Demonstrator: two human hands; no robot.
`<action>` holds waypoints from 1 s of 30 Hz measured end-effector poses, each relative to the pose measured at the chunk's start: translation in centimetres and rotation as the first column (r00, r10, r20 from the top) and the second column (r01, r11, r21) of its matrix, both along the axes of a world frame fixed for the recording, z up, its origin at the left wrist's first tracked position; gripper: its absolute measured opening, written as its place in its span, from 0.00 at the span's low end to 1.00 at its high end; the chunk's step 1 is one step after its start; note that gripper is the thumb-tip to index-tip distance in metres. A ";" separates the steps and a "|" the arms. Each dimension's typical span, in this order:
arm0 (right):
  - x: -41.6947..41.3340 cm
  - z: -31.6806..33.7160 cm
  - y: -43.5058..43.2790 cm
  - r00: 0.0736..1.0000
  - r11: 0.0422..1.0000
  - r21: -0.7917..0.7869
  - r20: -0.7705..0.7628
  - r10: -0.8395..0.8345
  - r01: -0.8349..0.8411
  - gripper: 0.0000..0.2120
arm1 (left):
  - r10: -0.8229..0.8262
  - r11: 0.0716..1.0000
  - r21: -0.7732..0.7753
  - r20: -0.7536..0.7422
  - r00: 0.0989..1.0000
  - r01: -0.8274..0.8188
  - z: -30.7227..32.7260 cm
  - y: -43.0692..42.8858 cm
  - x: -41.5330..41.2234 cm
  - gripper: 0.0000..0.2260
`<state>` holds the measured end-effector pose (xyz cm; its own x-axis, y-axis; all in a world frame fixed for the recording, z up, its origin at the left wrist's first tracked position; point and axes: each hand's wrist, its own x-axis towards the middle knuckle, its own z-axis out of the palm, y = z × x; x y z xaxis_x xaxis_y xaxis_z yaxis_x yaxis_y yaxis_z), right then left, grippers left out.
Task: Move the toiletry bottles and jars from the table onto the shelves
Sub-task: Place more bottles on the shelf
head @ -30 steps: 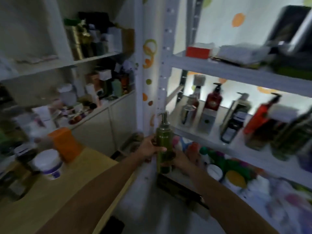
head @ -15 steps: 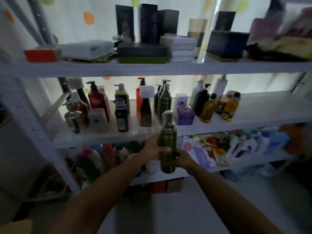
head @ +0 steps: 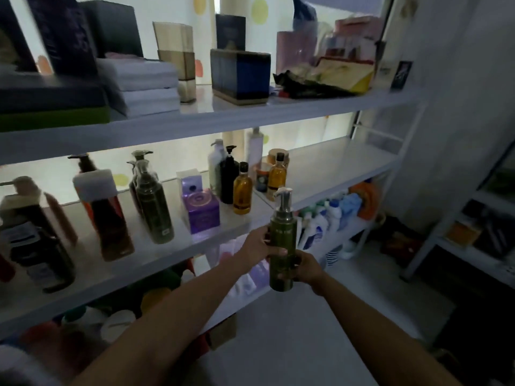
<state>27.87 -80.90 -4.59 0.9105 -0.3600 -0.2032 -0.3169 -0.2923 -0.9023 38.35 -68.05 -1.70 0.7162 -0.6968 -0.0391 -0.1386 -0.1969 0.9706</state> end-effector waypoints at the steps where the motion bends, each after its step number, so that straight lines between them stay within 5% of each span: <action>1: 0.7 0.3 -1.5 1.000 1.000 -0.008 0.004 -0.008 0.008 0.25 | -0.007 1.000 -0.002 0.008 1.000 0.007 0.0 -1.6 1.0 0.26; 13: 8.1 0.6 -15.9 0.990 0.990 -0.039 -0.007 -0.139 0.139 0.28 | -0.115 0.992 0.053 0.095 0.989 0.111 0.3 -17.6 9.8 0.28; 17: 10.9 0.7 -20.4 0.994 0.994 -0.037 0.006 -0.105 0.105 0.30 | -0.101 0.995 0.038 0.147 0.984 0.096 0.5 -21.3 12.0 0.36; 30: 27.1 3.3 -31.4 0.972 0.947 -0.272 0.113 0.206 -0.169 0.21 | 0.306 0.951 -0.111 0.212 0.928 -0.288 2.9 -30.1 20.6 0.25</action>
<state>55.01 -112.35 -1.30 0.9791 -0.2035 0.0071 -0.1112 -0.5635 -0.8186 58.99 -98.20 1.24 0.8745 -0.4457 0.1912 -0.3006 -0.1889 0.9349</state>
